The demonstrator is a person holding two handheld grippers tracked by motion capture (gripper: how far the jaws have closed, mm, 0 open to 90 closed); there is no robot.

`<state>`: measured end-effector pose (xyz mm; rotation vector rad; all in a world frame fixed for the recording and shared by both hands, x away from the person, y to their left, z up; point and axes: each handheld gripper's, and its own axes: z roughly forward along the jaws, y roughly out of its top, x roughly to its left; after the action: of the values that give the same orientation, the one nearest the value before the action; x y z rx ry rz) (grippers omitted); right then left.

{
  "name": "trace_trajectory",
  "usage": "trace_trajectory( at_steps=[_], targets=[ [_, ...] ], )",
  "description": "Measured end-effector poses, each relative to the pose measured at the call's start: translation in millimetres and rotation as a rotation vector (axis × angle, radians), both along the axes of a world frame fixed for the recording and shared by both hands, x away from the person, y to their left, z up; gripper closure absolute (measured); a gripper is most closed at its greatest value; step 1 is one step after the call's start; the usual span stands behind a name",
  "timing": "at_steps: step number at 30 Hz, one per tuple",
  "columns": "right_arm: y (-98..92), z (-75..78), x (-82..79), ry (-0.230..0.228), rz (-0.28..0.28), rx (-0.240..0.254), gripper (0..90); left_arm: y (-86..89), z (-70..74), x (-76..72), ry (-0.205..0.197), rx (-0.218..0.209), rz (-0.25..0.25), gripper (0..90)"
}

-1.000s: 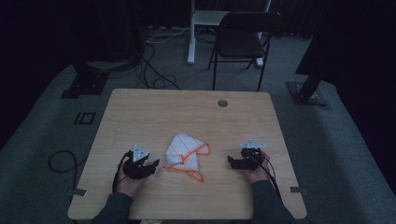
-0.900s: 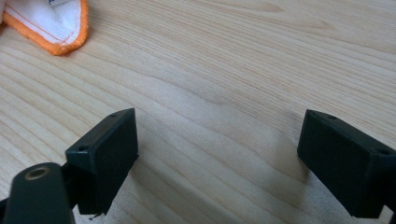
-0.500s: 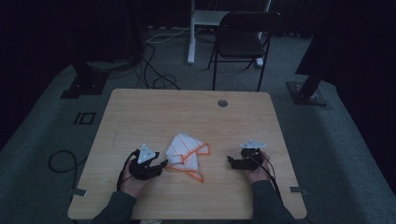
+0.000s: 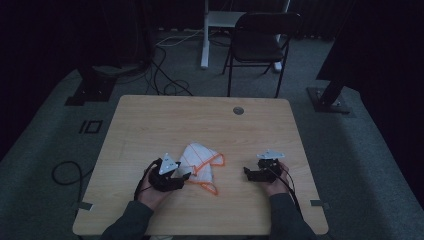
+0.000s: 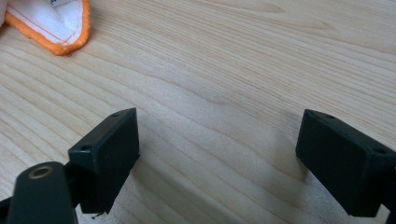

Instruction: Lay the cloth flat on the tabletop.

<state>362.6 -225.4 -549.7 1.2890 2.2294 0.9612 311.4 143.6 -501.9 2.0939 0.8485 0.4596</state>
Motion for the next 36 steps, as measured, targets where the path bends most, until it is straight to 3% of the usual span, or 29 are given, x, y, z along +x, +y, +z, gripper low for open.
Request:
trace_trajectory(
  at_steps=[5,10,12,15,19,21,25,36],
  targets=[
    [0.0,0.0,0.0,0.000,0.000,0.000,13.4,-9.6,-4.7,5.2,0.013,0.011,-0.009,40.4],
    [0.0,0.0,0.0,0.000,0.000,0.000,13.4,-17.8,-9.3,9.5,0.011,0.055,-0.005,40.9],
    [0.0,0.0,0.0,0.000,0.000,0.000,13.4,-19.3,-9.9,11.1,0.014,0.083,0.003,45.1],
    [0.0,0.0,0.0,0.000,0.000,0.000,13.4,-15.5,-7.5,14.8,0.021,0.099,0.026,63.1],
    [0.0,0.0,-0.1,0.001,-0.001,0.000,13.4,-5.8,-4.9,18.8,0.030,0.087,0.061,81.9],
    [0.0,0.0,0.0,0.000,0.000,0.000,13.4,-3.3,-3.2,19.0,0.022,0.091,0.068,85.6],
    [0.0,0.0,0.0,0.000,0.000,0.000,13.4,1.6,-1.0,21.3,0.017,0.072,0.086,87.1],
    [0.0,0.0,0.0,0.000,0.000,0.000,13.4,31.1,5.2,35.1,0.014,0.010,0.195,87.2]
  ],
)
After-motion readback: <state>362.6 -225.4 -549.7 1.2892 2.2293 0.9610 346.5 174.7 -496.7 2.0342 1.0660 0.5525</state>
